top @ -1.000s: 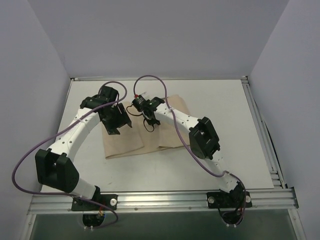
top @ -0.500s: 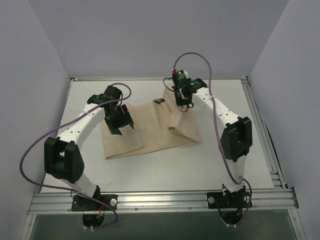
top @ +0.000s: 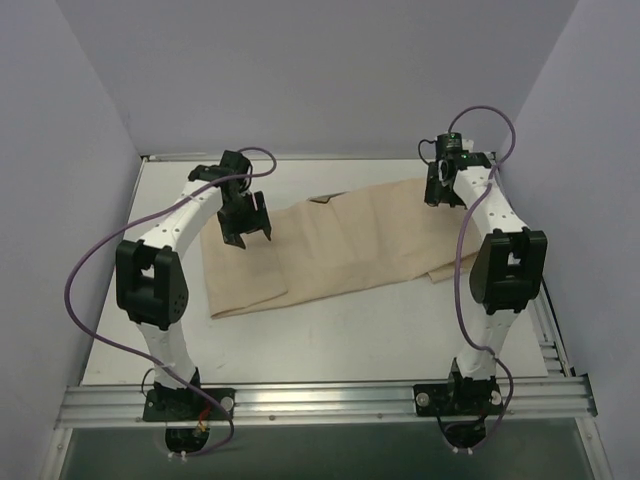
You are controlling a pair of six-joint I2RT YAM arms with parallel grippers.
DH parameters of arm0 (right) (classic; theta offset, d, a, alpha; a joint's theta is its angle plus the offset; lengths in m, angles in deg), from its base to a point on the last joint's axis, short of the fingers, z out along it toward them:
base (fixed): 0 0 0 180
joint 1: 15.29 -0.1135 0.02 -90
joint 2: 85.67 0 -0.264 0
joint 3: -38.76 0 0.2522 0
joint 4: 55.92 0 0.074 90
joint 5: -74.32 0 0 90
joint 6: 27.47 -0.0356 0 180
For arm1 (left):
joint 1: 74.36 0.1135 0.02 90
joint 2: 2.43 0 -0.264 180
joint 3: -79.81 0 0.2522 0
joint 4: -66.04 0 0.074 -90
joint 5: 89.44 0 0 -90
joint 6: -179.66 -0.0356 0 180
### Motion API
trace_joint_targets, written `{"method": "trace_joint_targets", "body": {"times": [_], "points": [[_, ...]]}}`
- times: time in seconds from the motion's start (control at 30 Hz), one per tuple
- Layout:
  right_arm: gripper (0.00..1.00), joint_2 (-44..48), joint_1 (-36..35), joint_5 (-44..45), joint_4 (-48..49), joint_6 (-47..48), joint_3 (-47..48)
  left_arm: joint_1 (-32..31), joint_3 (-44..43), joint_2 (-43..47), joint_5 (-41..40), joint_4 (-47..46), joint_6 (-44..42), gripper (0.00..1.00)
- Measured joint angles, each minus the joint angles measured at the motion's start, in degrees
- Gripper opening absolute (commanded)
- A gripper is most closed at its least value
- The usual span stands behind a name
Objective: Open and lay out the surgical kit
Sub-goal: Open the surgical kit at the center of the board.
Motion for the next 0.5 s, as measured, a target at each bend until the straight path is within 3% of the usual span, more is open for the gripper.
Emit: {"method": "trace_joint_targets", "body": {"times": [0.2, 0.37, 0.5], "points": [[0.70, -0.39, -6.14, -2.71, -1.53, -4.92, 3.17, 1.36, -5.84, -5.31, -1.38, 1.75, -3.52, 0.81], [0.68, 6.99, -6.14, -6.91, 0.81, -7.39, -9.18, 1.46, -8.81, -10.58, -2.93, 2.93, -4.63, 0.88], [0.67, 10.29, -4.52, -10.88, 1.49, -8.04, -13.05, 0.72, -10.86, -13.25, -4.11, 4.07, -4.46, 0.89]]}}
